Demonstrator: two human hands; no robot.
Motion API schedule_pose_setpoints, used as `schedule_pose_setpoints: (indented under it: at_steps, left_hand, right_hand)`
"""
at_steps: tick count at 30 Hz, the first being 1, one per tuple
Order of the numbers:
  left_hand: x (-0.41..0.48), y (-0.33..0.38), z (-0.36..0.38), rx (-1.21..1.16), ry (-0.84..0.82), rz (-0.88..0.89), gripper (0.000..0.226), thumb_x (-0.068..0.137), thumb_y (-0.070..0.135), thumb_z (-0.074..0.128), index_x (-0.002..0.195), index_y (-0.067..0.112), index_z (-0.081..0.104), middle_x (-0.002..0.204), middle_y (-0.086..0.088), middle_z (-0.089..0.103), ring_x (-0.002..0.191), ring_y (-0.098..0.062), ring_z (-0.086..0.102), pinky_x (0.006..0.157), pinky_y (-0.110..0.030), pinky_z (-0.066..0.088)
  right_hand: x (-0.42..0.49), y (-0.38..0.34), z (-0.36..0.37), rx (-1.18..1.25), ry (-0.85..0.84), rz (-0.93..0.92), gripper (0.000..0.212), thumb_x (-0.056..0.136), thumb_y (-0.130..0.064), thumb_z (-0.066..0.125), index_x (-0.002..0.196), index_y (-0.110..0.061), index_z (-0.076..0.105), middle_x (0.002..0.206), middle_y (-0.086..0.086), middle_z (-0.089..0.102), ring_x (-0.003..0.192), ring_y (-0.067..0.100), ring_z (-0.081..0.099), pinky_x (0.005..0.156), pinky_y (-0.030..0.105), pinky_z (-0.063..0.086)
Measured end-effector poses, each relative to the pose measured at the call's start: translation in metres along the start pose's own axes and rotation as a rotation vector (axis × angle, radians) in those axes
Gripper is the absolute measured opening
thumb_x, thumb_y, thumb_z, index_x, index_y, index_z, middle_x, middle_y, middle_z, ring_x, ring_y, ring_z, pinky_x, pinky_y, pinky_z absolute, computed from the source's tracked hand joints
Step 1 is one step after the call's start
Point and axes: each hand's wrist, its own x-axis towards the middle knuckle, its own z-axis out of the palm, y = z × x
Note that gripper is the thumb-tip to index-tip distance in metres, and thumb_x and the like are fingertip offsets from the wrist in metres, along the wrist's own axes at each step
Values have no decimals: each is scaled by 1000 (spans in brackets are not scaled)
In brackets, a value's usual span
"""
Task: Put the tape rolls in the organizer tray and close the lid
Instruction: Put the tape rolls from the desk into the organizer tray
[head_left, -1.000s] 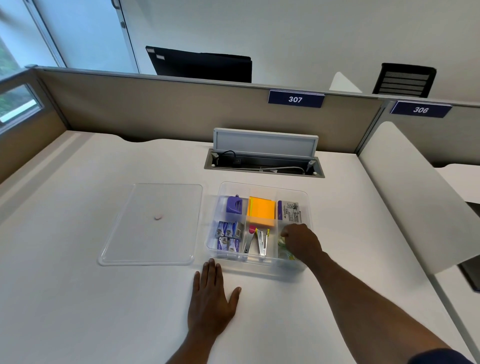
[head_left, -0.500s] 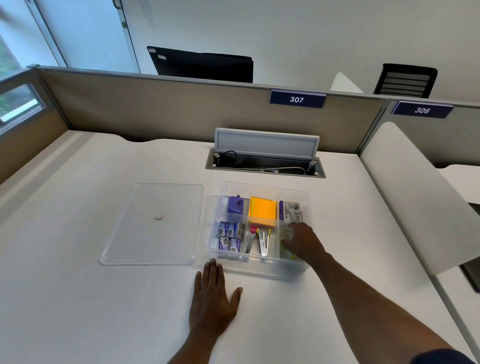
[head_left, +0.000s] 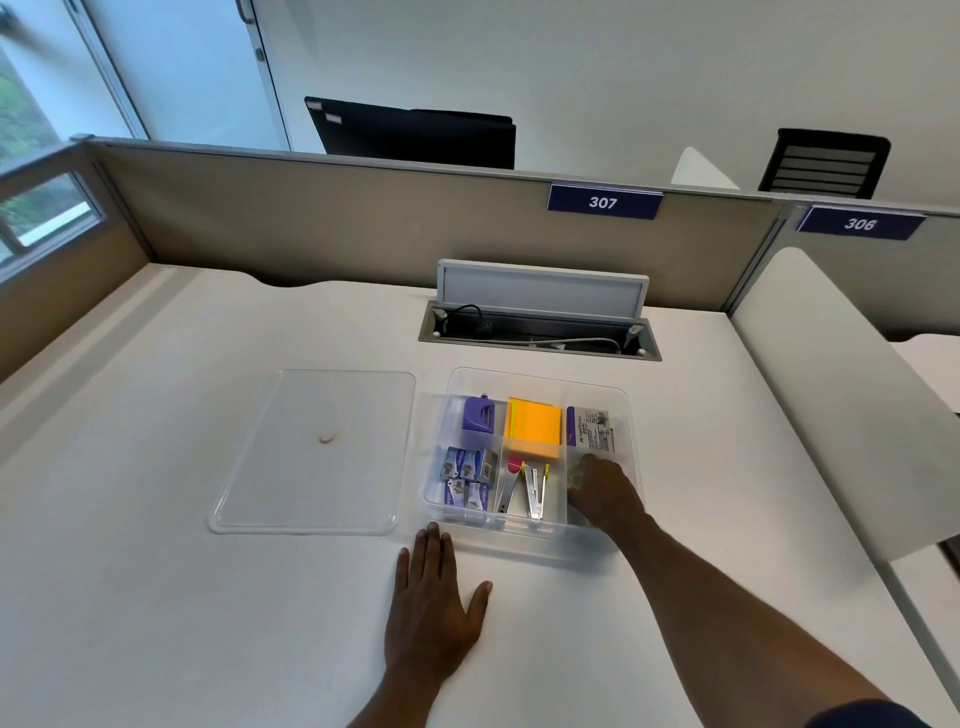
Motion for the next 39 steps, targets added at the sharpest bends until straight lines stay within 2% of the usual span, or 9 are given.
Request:
schedule_pose_setpoints:
  at_steps: [4,10,17,20,24,27,29,35,39]
  left_hand:
    - [0,0,0,-4,6,1,84,87,65,27,149,9,18,159,-9,15,147,-22,10,114,-30,-13]
    - [-1,1,-1,-16,5,-1,86,86,67,24,150,11,10,160,-7,9,148,-20,2,113,-28,-18]
    - [-1,2,-4,-41,15,-3,85,86,64,33,148,8,21,158,-11,21,146,-24,15,113,-28,-13]
    - [-1,2,-3,-24,25,0,86,86,65,28,149,9,16,159,-9,16,147,-22,11,114,-29,-14]
    - [-1,1,0,-9,11,-9,86,85,67,25,149,10,16,159,-9,16,147,-21,10,120,-34,-7]
    - [0,2,-2,-3,-8,-1,83,86,64,30,145,5,28,155,-13,28,144,-25,23,115,-31,-8]
    - [-1,2,-3,-5,-2,0,83,86,63,31,144,5,30,154,-14,30,144,-27,26,114,-31,-8]
    - [-1,1,-1,-4,26,6,84,87,64,28,148,8,20,159,-11,18,147,-23,12,115,-30,-14]
    - [-1,1,0,2,32,6,84,87,65,28,148,8,17,159,-10,16,147,-23,10,120,-39,3]
  right_hand:
    - [0,-2,1,13,5,49,44,84,-26,71,118,-3,55,118,15,67,106,29,67,97,42,54]
    - [1,-3,1,-15,-11,35,46,84,-28,71,119,-4,53,120,15,66,107,29,66,100,43,52]
    - [0,-2,-2,-67,-41,9,46,85,-28,70,119,-3,51,121,16,65,108,30,65,100,42,52]
    - [0,-3,-5,-70,-52,-1,44,85,-28,69,117,-1,53,119,18,65,109,31,64,100,42,52]
    - [0,-4,-14,-46,-47,44,44,86,-28,63,117,1,54,121,20,63,108,33,62,94,38,53]
    - [1,-3,-25,-32,-42,74,47,84,-28,61,119,2,53,122,21,61,107,34,62,89,38,54]
    - [2,-2,-31,-78,-68,63,45,85,-29,61,119,0,54,122,20,63,107,33,63,90,39,55]
    - [-1,-5,-37,-310,-254,18,47,76,-28,71,115,-4,60,118,15,66,102,29,67,85,35,55]
    - [-4,-7,-34,-384,-313,12,54,73,-24,77,120,-7,57,120,11,64,106,27,65,89,36,54]
